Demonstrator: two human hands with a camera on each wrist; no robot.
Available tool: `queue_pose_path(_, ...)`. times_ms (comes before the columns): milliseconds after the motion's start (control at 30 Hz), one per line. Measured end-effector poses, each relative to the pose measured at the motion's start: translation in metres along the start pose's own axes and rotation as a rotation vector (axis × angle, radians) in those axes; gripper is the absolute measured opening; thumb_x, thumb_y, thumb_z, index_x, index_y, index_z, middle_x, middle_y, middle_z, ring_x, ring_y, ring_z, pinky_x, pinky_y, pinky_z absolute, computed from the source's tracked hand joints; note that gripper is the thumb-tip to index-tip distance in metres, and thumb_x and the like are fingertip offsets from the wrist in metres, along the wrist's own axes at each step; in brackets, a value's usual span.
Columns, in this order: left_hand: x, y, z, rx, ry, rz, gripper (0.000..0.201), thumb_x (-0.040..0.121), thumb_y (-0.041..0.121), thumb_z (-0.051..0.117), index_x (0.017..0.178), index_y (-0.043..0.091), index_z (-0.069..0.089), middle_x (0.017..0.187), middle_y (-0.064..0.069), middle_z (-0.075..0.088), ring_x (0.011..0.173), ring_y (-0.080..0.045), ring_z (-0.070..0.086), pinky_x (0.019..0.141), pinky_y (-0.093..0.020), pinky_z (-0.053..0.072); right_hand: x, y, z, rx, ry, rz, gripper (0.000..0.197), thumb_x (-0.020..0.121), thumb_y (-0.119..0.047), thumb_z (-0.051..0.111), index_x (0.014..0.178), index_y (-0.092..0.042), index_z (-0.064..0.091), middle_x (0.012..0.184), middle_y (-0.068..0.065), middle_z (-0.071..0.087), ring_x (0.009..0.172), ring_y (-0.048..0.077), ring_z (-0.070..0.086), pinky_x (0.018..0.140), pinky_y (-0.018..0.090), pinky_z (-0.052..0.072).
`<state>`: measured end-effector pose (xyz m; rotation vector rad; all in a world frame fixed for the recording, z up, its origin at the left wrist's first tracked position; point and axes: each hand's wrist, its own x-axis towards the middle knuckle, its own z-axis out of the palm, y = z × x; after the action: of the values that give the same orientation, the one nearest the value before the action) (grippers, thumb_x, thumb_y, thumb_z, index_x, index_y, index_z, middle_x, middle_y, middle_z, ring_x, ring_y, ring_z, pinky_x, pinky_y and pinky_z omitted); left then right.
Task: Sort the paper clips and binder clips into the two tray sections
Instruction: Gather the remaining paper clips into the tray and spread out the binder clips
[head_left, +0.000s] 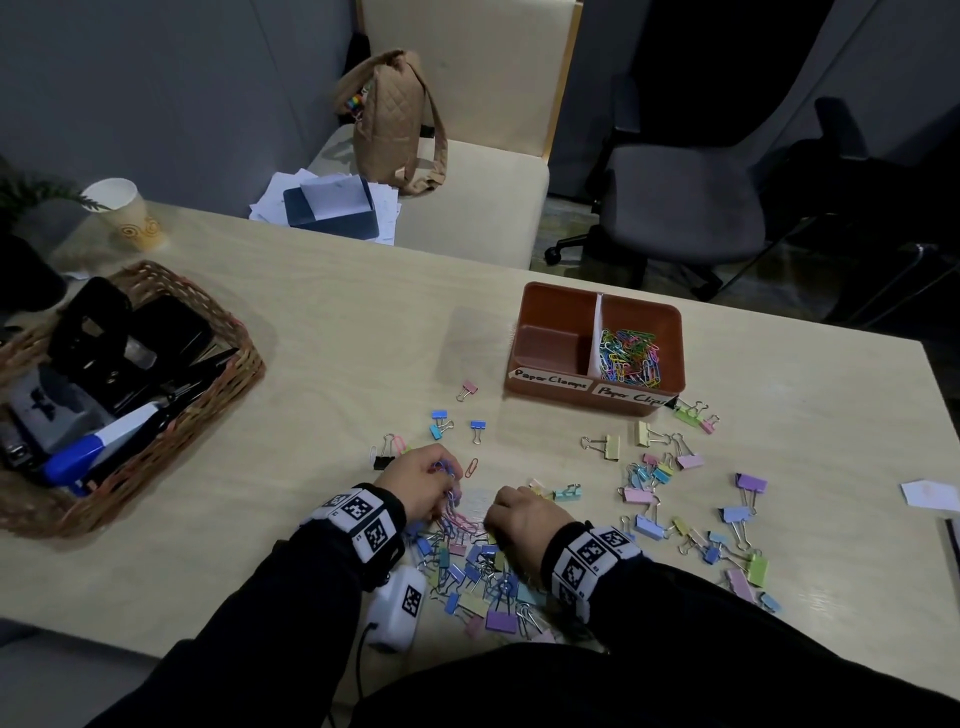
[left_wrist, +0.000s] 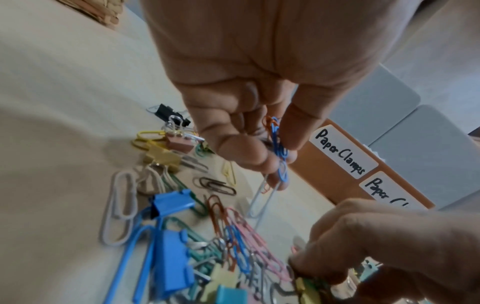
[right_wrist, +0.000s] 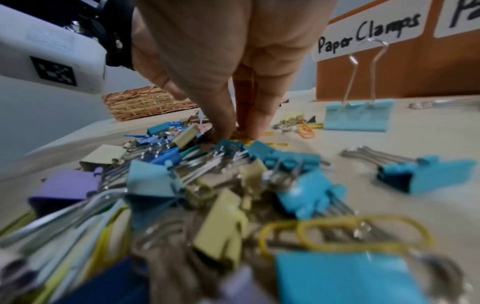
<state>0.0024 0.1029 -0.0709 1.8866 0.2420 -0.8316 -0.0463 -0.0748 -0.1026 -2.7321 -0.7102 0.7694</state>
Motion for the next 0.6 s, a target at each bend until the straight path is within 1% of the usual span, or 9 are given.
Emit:
queue_pose_path(67,-0.003,0.004,-0.001,-0.019,0.006,0.006,0.021,0.091,-0.006,0.042,0.088,0.007,0.058,0.072,-0.011,0.063,0.050,-0.019,0.047,0.047,-0.025,0.039,-0.003,0.003,0.002,0.003,0.009,-0.007,0.025,0.089,-0.005,0.053,0.113,-0.009,0.061,0.114,0.011,0.054,0.101,0.030,0.049,0.090,0.043,0.045)
queue_pose_path(133,-0.005,0.009,-0.001,-0.023,0.008,0.025,0.019,0.093,-0.006,0.043,0.091,0.007,0.057,0.073,-0.010,0.061,0.052,-0.019,0.047,0.046,-0.022,0.040,-0.009,0.006,0.004,-0.010,0.026,-0.032,0.032,0.087,-0.005,0.056,0.118,-0.011,0.059,0.119,0.010,0.052,0.105,0.029,0.048,0.091,0.042,0.045)
queue_pose_path(167,-0.004,0.010,-0.001,0.003,0.016,0.043,0.019,0.094,-0.004,0.045,0.090,0.009,0.058,0.073,-0.007,0.063,0.057,-0.020,0.051,0.051,-0.023,0.043,-0.013,0.009,0.006,-0.011,0.027,-0.045,0.038,0.085,-0.005,0.058,0.122,-0.012,0.057,0.123,0.009,0.051,0.109,0.029,0.046,0.092,0.043,0.045)
queue_pose_path(233,0.000,0.010,-0.002,0.086,0.038,0.076,0.022,0.092,0.000,0.049,0.086,0.018,0.060,0.075,-0.001,0.068,0.072,-0.022,0.059,0.070,-0.028,0.048,-0.018,0.013,0.008,0.009,0.006,-0.036,0.046,0.083,-0.005,0.062,0.127,-0.014,0.054,0.129,0.007,0.047,0.116,0.027,0.042,0.095,0.043,0.045)
queue_pose_path(300,0.002,0.012,-0.002,0.122,0.049,0.083,0.023,0.092,0.002,0.051,0.084,0.022,0.060,0.075,0.002,0.069,0.079,-0.022,0.063,0.081,-0.033,0.049,-0.020,0.015,0.008,0.017,0.004,-0.006,0.041,0.084,-0.007,0.063,0.125,-0.014,0.056,0.126,0.007,0.049,0.116,0.027,0.043,0.095,0.043,0.046)
queue_pose_path(367,0.003,0.014,0.001,0.097,0.034,0.074,0.024,0.094,0.000,0.049,0.084,0.019,0.059,0.073,-0.001,0.068,0.072,-0.023,0.062,0.074,-0.034,0.050,-0.018,0.013,0.007,-0.014,0.028,-0.004,0.034,0.086,-0.010,0.062,0.120,-0.012,0.059,0.119,0.007,0.052,0.109,0.027,0.047,0.092,0.040,0.047)
queue_pose_path(467,-0.002,0.017,0.006,-0.051,-0.009,0.025,0.024,0.095,-0.007,0.042,0.086,0.010,0.056,0.073,-0.011,0.059,0.060,-0.022,0.052,0.049,-0.027,0.042,-0.011,0.007,0.006,-0.027,0.013,0.037,0.030,0.089,-0.008,0.057,0.119,-0.008,0.058,0.114,0.011,0.054,0.106,0.030,0.050,0.088,0.036,0.044)
queue_pose_path(533,-0.004,0.019,0.009,-0.068,-0.014,0.012,0.024,0.095,-0.010,0.039,0.087,0.006,0.055,0.074,-0.014,0.055,0.059,-0.022,0.050,0.043,-0.022,0.039,-0.007,0.002,0.004,-0.010,0.009,0.083,0.029,0.087,-0.004,0.056,0.117,-0.006,0.056,0.112,0.014,0.054,0.104,0.030,0.052,0.086,0.036,0.044)
queue_pose_path(600,-0.006,0.021,0.011,-0.085,-0.019,0.005,0.025,0.095,-0.011,0.037,0.088,0.005,0.055,0.075,-0.014,0.055,0.058,-0.022,0.050,0.042,-0.021,0.039,-0.003,0.000,0.002,0.049,0.018,0.146,0.025,0.085,-0.001,0.057,0.110,-0.006,0.055,0.109,0.014,0.055,0.101,0.029,0.055,0.083,0.034,0.045)
